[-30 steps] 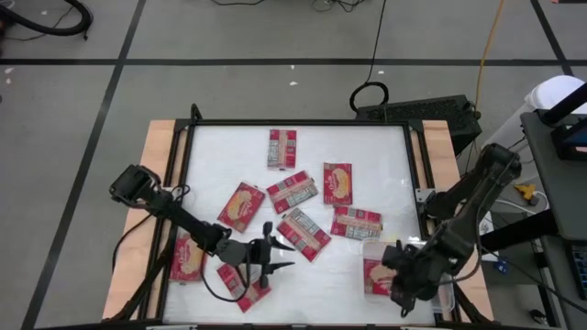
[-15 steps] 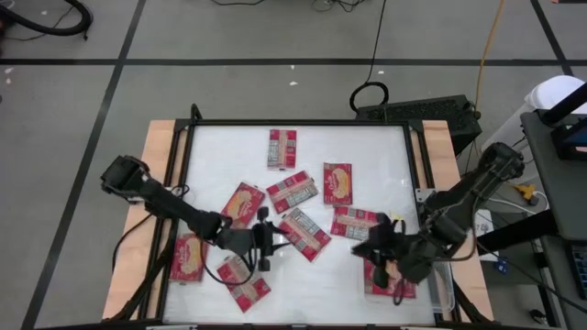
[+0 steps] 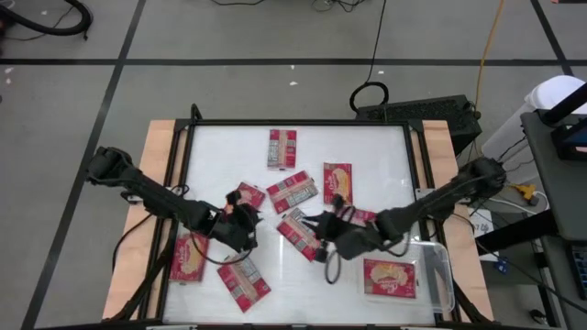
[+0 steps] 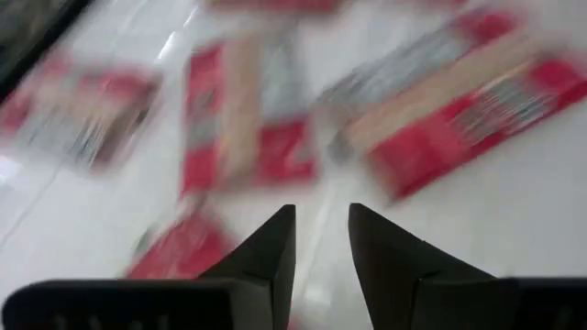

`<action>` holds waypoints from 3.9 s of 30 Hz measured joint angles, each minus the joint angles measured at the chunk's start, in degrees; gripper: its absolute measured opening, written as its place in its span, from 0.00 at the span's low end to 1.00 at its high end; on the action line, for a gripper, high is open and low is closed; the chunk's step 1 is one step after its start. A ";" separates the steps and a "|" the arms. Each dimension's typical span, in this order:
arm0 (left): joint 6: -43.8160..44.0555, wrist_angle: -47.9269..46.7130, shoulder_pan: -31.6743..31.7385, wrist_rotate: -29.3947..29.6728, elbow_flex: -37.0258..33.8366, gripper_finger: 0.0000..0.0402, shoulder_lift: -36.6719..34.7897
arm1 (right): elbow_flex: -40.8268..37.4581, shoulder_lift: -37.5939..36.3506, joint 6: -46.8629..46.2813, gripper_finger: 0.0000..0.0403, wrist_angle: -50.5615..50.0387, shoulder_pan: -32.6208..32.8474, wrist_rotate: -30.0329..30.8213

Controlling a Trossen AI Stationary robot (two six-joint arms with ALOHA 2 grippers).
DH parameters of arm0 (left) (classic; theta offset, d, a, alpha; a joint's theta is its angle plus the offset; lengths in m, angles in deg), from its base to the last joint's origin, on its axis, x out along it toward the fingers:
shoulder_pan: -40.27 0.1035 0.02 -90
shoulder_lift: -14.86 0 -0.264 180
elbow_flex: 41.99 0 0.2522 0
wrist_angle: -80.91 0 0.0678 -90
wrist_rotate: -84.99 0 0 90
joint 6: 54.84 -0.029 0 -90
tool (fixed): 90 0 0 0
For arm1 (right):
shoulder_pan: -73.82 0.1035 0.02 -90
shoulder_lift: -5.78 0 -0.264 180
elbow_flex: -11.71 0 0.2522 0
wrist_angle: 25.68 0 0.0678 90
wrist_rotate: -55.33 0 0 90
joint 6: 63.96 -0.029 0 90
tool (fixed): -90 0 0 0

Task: Sort popcorn bags into baskets
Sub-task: Put the red popcorn pack into the transparent bin

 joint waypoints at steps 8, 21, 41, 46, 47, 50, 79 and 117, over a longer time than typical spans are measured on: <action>9.58 -6.05 -2.41 -0.05 -1.92 0.43 1.57 | 0.00 8.57 0.47 0.08 10.28 -3.12 -5.57; 25.35 -13.58 -8.83 3.24 -2.85 0.60 2.95 | 0.00 11.29 4.42 0.08 16.68 -3.58 -10.38; 31.09 -12.58 -11.21 8.70 -2.62 0.46 17.26 | 0.00 11.29 4.06 0.08 16.85 -3.24 -11.67; 29.33 -12.84 -11.13 7.87 -2.67 0.21 17.25 | -0.02 11.29 4.16 0.08 16.81 -3.26 -11.65; 28.90 -13.26 -11.09 7.86 -2.74 0.15 17.24 | -0.01 11.29 4.16 0.08 16.79 -3.26 -11.65; 27.96 -13.68 -11.03 7.89 -2.79 0.04 16.86 | 0.00 11.29 4.20 0.08 16.78 -3.33 -11.65; 11.61 -7.61 -11.08 4.92 -1.78 0.01 -13.58 | 11.94 14.94 9.29 0.08 0.81 -4.57 -13.01; 0.59 9.74 -7.08 2.41 -1.70 0.04 -7.76 | 24.00 26.18 26.28 0.28 -19.35 -10.14 -11.39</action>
